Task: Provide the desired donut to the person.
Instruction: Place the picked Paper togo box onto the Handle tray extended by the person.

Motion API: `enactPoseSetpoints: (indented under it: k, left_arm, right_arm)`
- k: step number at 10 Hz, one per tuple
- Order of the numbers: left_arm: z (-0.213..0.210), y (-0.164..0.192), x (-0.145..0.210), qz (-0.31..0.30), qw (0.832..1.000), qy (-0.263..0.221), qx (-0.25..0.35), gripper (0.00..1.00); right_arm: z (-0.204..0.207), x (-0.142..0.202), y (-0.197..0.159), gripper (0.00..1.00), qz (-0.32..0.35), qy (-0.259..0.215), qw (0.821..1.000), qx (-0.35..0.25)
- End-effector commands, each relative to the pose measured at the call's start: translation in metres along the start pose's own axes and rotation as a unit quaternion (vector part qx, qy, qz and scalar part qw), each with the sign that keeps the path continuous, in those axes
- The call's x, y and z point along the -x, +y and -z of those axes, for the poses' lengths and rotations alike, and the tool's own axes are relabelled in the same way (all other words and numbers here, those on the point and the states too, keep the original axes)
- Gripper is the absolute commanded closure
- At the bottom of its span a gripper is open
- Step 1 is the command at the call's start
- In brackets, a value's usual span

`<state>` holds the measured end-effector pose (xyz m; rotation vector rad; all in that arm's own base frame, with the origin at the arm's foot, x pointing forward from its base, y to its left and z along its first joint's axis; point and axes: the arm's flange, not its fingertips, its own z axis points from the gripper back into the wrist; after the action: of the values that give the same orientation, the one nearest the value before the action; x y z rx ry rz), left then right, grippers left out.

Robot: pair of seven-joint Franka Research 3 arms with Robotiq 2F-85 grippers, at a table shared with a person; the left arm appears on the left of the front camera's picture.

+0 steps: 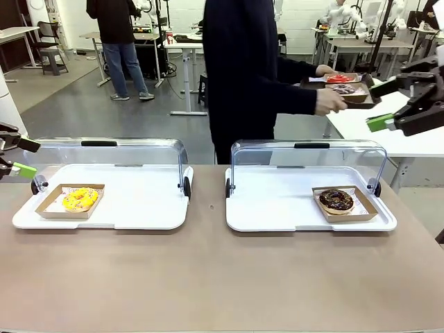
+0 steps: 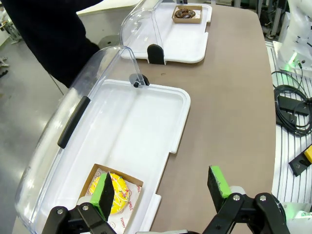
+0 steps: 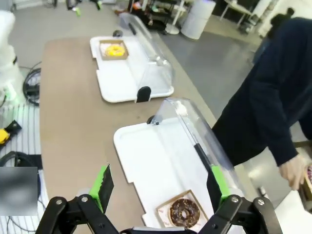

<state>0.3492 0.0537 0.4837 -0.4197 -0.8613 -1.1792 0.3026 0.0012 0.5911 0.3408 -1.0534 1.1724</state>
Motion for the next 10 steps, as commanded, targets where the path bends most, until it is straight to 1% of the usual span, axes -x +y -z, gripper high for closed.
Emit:
enactPoseSetpoints:
  k: [1, 4, 6, 8, 10]
  left_arm:
    - [0.000, 0.000, 0.001, 0.000, 1.000, -0.009, 0.002, 0.00]
    - [0.000, 0.000, 0.001, 0.000, 1.000, -0.009, 0.002, 0.00]
    - [0.000, 0.000, 0.001, 0.000, 1.000, -0.009, 0.002, 0.00]
    - [0.000, 0.000, 0.001, 0.000, 1.000, -0.009, 0.002, 0.00]
    - [0.000, 0.000, 0.001, 0.000, 1.000, -0.009, 0.002, 0.00]
  right_arm:
    - [0.022, 0.035, 0.025, 0.00, 0.031, -0.025, 0.999, 0.005]
    - [0.019, 0.047, 0.022, 0.00, 0.060, -0.007, 0.998, 0.015]
    - [0.018, 0.052, 0.020, 0.00, 0.074, -0.002, 0.997, 0.008]
    - [0.017, 0.058, 0.014, 0.00, 0.079, 0.005, 0.997, 0.003]
    - [0.018, 0.056, 0.012, 0.00, 0.077, 0.017, 0.997, 0.005]
